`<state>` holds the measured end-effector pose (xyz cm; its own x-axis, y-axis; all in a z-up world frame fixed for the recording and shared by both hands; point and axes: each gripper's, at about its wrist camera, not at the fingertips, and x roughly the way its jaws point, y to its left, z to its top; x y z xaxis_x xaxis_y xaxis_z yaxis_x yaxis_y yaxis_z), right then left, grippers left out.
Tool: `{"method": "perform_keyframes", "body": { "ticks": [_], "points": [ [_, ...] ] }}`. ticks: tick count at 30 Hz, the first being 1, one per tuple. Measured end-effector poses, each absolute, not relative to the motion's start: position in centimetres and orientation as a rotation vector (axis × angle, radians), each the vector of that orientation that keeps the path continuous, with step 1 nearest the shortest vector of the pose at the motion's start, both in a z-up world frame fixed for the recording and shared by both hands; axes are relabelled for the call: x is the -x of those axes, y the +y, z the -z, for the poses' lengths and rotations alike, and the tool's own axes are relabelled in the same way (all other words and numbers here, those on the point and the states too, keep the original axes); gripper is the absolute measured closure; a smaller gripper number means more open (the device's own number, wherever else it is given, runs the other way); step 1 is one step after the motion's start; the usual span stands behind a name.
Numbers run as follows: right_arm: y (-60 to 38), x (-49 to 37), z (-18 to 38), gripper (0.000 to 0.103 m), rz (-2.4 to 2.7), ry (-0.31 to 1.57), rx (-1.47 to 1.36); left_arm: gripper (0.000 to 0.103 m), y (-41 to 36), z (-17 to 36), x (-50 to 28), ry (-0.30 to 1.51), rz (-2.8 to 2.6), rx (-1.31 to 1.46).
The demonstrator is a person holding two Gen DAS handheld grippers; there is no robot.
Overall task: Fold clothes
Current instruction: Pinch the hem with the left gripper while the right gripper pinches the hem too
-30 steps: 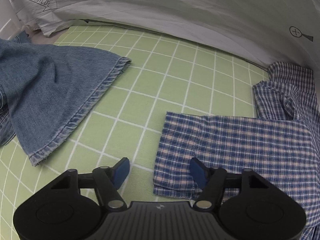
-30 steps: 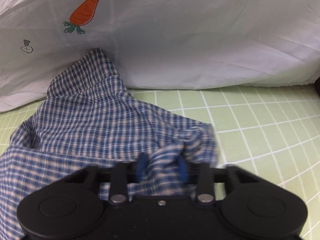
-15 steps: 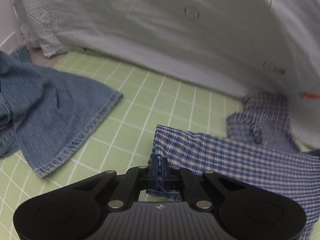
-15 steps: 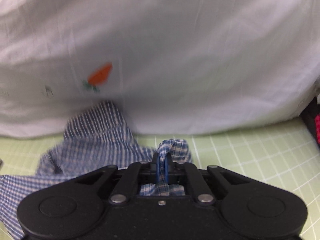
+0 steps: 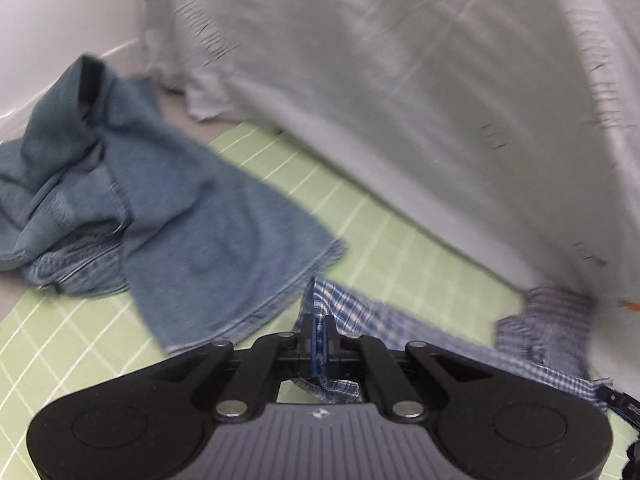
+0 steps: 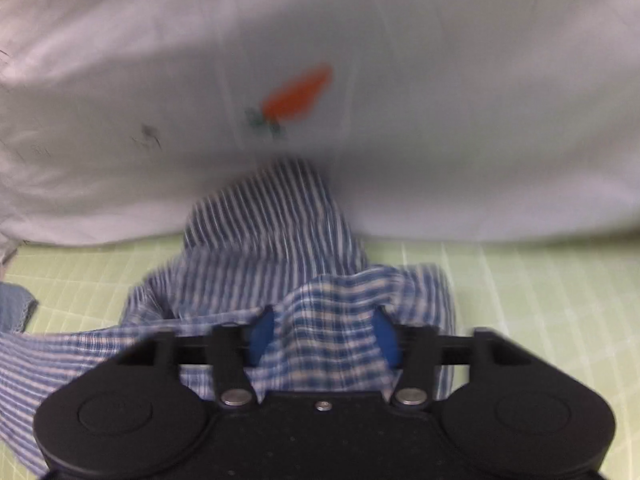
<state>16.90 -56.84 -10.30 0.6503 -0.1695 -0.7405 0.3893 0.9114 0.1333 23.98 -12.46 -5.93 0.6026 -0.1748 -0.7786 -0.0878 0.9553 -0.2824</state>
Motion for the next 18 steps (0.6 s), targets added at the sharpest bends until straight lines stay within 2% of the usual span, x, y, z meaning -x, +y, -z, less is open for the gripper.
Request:
{"method": "perform_keyframes", "body": {
  "ticks": [1,2,3,10,13,14,15,16,18],
  "points": [
    [-57.1,-16.4,10.4,0.041,0.338,0.786,-0.320,0.100,-12.3,6.5,-24.2,0.937,0.037,0.306],
    [-57.4,-15.8,10.4,0.027,0.357,0.769,-0.348,0.100,-12.1,6.9,-24.3,0.945,0.025,0.306],
    [-57.9,-15.1,10.5,0.018,0.385,0.757,-0.373,0.100,-12.1,7.1,-24.4,0.946,0.023,0.308],
    [-62.6,-12.7,13.2,0.020,0.515,0.790,-0.555,0.100,-11.8,8.2,-24.6,0.965,0.020,0.297],
    [-63.7,-13.5,14.5,0.040,0.478,0.818,-0.631,0.100,-11.8,8.5,-24.6,0.971,0.013,0.300],
    [-63.8,-13.9,14.7,0.052,0.452,0.822,-0.635,0.100,-11.8,8.5,-24.7,0.974,0.009,0.300],
    [-63.7,-14.5,14.8,0.078,0.416,0.826,-0.618,0.100,-11.8,8.6,-24.7,0.976,0.004,0.299],
    [-63.5,-15.1,14.9,0.098,0.365,0.841,-0.596,0.100,-11.7,8.7,-24.7,0.977,0.001,0.299],
    [-63.2,-16.3,14.8,0.100,0.336,0.845,-0.544,0.100,-11.5,8.8,-24.6,0.980,-0.007,0.300]
  ]
}}
